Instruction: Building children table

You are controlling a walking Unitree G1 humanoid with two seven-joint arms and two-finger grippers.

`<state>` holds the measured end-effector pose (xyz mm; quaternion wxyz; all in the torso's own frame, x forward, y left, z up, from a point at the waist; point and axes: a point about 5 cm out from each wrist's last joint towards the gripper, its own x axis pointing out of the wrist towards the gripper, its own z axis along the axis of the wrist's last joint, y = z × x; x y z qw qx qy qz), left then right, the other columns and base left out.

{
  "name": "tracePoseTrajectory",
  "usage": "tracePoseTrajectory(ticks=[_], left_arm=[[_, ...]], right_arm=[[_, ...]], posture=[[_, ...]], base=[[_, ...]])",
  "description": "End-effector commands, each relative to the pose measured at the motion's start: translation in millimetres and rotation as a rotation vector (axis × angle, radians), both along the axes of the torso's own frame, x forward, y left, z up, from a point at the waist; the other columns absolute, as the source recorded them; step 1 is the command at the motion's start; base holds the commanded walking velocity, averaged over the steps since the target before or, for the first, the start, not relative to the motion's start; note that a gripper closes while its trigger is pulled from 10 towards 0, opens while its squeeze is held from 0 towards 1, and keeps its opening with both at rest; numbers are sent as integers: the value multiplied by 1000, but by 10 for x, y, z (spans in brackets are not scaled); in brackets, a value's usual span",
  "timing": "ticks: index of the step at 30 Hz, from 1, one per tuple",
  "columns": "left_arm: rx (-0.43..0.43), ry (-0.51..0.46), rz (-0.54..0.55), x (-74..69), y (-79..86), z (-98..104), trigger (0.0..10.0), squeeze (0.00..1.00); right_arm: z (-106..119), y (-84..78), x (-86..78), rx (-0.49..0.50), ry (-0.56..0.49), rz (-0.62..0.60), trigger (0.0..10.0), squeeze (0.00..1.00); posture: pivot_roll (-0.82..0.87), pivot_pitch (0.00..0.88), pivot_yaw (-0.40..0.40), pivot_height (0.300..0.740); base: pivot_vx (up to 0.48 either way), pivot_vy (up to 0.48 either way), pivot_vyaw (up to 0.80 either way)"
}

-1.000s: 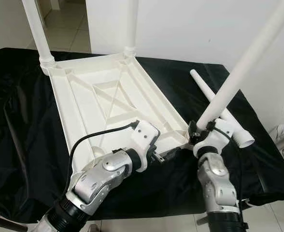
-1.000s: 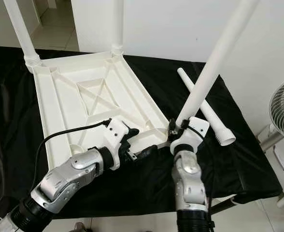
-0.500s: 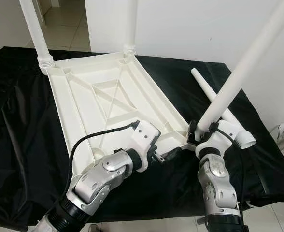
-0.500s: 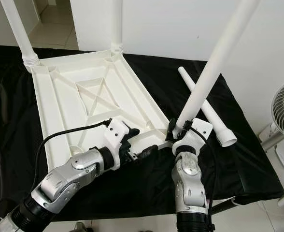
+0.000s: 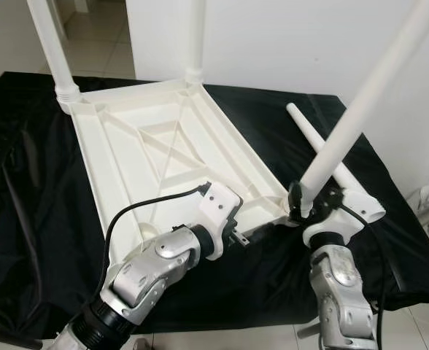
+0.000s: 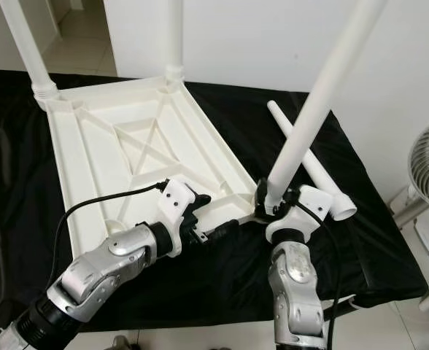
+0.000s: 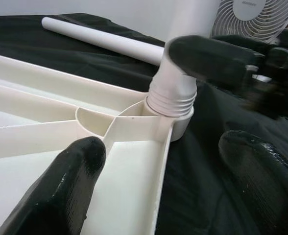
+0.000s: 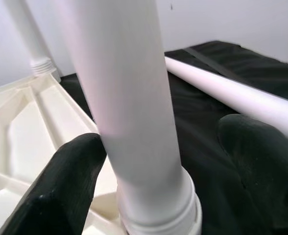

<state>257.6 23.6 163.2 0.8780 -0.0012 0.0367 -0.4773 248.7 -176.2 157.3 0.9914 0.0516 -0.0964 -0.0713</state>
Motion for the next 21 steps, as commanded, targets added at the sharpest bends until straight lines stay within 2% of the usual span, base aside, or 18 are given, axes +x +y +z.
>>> tracePoseTrajectory(ticks=[1,2,5,6,7,15,21], left_arm=[[-1,3,-154,-79,-27,8,10000,0],[0,3,-154,-72,-18,11,10000,0],[3,2,-154,-65,-11,13,10000,0],[5,0,-155,-56,-6,18,10000,0],[7,-1,-156,-46,-4,25,10000,0],[10,-16,-149,-17,28,69,10000,0],[17,-19,-142,-29,87,85,10000,0]], right_arm=[[15,-32,-55,-9,-2,2,10000,0],[23,-42,-138,-23,-2,10,10000,0],[28,-43,-210,-26,-2,19,10000,0],[31,-39,-271,-29,-2,27,9529,0],[21,-26,-311,-30,0,40,0,0],[-43,38,-328,-13,10,122,0,0],[-134,38,-242,3,52,233,0,0]], posture=[[7,103,-61,740],[2,108,-58,740],[-1,113,-55,740],[-2,116,-53,740],[-2,116,-53,740],[10,126,-48,740],[33,136,-54,740]], base=[[0,0,0],[0,0,0],[0,0,0],[0,0,0],[0,0,0],[0,0,0],[0,0,0]])
